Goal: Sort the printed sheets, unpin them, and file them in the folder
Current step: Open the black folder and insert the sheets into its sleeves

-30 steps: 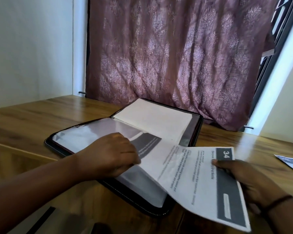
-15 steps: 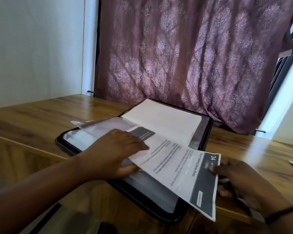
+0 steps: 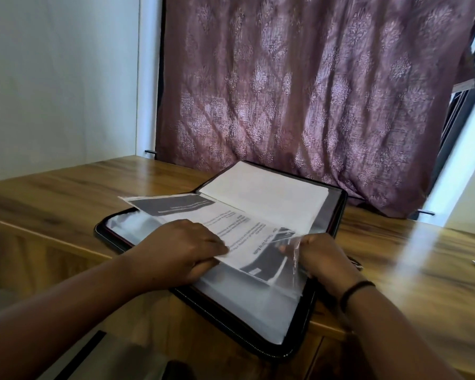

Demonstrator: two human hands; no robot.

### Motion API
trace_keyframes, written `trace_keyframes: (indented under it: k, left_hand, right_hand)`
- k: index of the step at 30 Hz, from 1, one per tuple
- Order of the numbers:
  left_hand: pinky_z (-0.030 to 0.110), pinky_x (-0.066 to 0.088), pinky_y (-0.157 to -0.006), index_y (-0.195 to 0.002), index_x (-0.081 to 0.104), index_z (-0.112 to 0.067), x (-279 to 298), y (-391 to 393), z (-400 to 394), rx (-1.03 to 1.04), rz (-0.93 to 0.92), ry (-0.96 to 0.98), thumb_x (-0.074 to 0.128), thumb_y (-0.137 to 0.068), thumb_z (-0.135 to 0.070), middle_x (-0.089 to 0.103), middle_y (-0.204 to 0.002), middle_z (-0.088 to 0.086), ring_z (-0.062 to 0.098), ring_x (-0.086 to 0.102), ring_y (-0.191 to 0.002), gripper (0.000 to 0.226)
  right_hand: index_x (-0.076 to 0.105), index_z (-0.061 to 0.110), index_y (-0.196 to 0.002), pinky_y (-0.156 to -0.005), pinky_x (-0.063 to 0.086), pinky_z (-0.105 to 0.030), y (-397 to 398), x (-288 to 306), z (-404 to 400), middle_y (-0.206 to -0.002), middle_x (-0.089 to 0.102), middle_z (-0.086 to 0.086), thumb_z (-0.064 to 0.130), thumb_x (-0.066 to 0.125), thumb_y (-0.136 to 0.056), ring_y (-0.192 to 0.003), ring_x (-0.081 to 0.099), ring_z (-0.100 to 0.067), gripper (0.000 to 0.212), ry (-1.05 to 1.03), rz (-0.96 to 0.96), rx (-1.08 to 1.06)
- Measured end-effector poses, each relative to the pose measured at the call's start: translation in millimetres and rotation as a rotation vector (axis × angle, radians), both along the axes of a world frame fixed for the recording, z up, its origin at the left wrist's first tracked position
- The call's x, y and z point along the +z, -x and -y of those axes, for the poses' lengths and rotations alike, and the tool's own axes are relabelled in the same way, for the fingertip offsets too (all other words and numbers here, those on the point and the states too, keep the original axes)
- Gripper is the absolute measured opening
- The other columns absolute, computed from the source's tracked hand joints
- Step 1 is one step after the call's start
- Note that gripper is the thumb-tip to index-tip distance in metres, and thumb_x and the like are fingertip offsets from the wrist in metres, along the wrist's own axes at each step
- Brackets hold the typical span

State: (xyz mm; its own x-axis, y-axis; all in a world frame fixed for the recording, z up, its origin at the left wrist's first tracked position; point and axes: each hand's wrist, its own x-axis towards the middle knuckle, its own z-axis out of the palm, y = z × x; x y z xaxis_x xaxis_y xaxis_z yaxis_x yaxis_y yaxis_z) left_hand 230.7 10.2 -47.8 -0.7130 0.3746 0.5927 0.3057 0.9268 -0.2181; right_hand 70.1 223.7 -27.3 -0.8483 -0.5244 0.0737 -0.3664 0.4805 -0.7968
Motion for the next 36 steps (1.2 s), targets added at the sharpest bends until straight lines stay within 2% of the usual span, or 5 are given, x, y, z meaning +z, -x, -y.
trace_keyframes:
  k: [4, 10, 17, 31, 36]
  left_hand:
    - [0.024, 0.056, -0.069, -0.099, 0.075, -0.021, 2.6, -1.5, 0.9, 0.044, 0.035, -0.002, 0.050, -0.086, -0.039, 0.074, -0.098, -0.006, 0.013, 0.070, -0.086, 0.034]
    - [0.020, 0.043, -0.093, -0.120, 0.063, -0.036, 26.6, 5.9, -23.7, 0.095, 0.341, -0.158, 0.036, -0.078, -0.080, 0.065, -0.120, -0.018, 0.000, 0.056, -0.108, 0.067]
    - [0.031, 0.049, -0.079, -0.111, 0.066, -0.028, 52.3, 98.3, -121.1, 0.016, 0.442, -0.083, 0.052, -0.088, -0.060, 0.068, -0.106, -0.006, 0.014, 0.060, -0.096, 0.042]
    - [0.043, 0.046, -0.091, -0.120, 0.056, -0.020, 17.7, 245.8, -360.3, -0.149, 0.618, 0.050, 0.036, -0.095, -0.056, 0.057, -0.124, 0.008, 0.028, 0.054, -0.112, 0.048]
    - [0.046, 0.042, -0.096, -0.131, 0.050, -0.024, 9.5, 263.8, -390.8, -0.107, 0.566, -0.020, 0.035, -0.094, -0.058, 0.050, -0.133, 0.006, 0.028, 0.047, -0.120, 0.052]
  right_hand:
    - [0.075, 0.037, -0.092, -0.088, 0.054, -0.037, -8.9, 1.3, -3.9, -0.099, 0.073, 0.004, 0.045, 0.063, -0.089, -0.091, 0.068, -0.017, 0.015, -0.171, -0.225, 0.109]
    - [0.075, 0.025, -0.086, -0.048, 0.037, -0.024, 5.0, -1.8, -51.1, -0.047, 0.057, 0.009, 0.029, 0.063, -0.091, -0.040, 0.049, -0.006, 0.014, 0.003, -0.162, 0.078]
    - [0.068, 0.034, -0.102, -0.078, 0.050, -0.030, 39.8, -13.1, -118.8, -0.100, 0.064, 0.005, 0.044, 0.054, -0.091, -0.093, 0.060, -0.016, 0.021, -0.487, -0.584, -0.180]
    - [0.040, 0.026, -0.136, -0.100, 0.039, -0.041, 74.7, -15.8, -375.9, -0.141, 0.044, -0.007, 0.076, 0.042, -0.075, -0.128, 0.042, -0.031, 0.079, -0.683, -0.254, -0.899]
    - [0.052, 0.027, -0.124, -0.088, 0.047, -0.031, 84.2, -12.5, -420.7, -0.128, 0.060, -0.001, 0.057, 0.043, -0.086, -0.115, 0.057, -0.019, 0.049, -0.763, -0.359, -0.792]
